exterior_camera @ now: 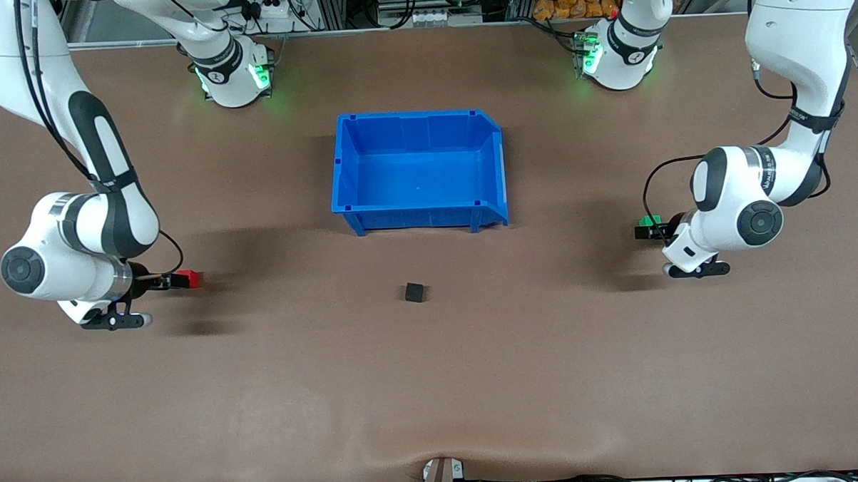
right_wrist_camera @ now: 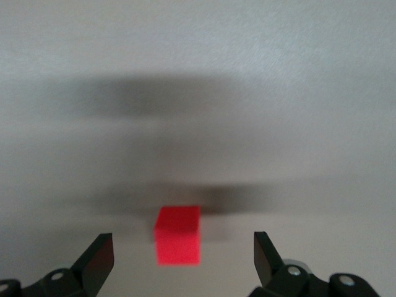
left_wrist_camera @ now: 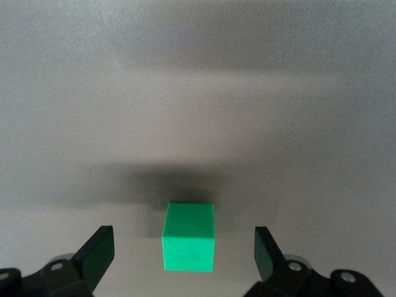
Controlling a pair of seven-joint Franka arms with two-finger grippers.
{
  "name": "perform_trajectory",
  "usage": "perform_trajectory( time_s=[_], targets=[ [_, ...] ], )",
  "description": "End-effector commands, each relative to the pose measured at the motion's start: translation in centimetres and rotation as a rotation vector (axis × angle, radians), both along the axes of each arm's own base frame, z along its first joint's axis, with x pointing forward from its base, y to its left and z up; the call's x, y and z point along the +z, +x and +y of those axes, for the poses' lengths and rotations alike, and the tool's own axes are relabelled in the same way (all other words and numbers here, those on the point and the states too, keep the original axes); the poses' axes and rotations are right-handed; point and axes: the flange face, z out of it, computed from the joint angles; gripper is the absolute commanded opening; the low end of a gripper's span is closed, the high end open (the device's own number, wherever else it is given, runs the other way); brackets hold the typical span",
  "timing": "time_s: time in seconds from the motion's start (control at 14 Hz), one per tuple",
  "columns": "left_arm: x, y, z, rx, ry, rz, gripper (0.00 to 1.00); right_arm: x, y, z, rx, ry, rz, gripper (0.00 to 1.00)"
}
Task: Attach green and red cubes to black cube
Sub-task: 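Lower and close the right gripper on red while the left gripper grasps green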
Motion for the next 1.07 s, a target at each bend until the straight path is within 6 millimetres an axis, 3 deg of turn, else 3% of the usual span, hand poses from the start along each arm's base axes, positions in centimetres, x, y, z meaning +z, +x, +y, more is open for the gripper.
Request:
perform_trajectory(
  time_s=[0.0,0.43,0.86,1.0],
  targets=[
    [-0.5,-0.2,-0.1,-0.015,0.011,0.0,1.0,-1.3,-2.1,-0.2,0.019,0.006,-0.047,1.0],
    [-1.9,-0.6,0.0,-0.014,0.009,0.027,1.0,-2.8,-3.3,1.0,0.039,0.008,-0.028,1.0],
    [-2.4,-1.0,0.1,-0.013,0.009,0.047,0.85,-3.4,-3.9,1.3,0.07,0.016,-0.009,1.0],
    [-2.5,-1.1,0.1,-0.013,0.01,0.05,0.72,-3.4,-4.0,1.3,0.071,0.017,-0.003,1.0]
  ],
)
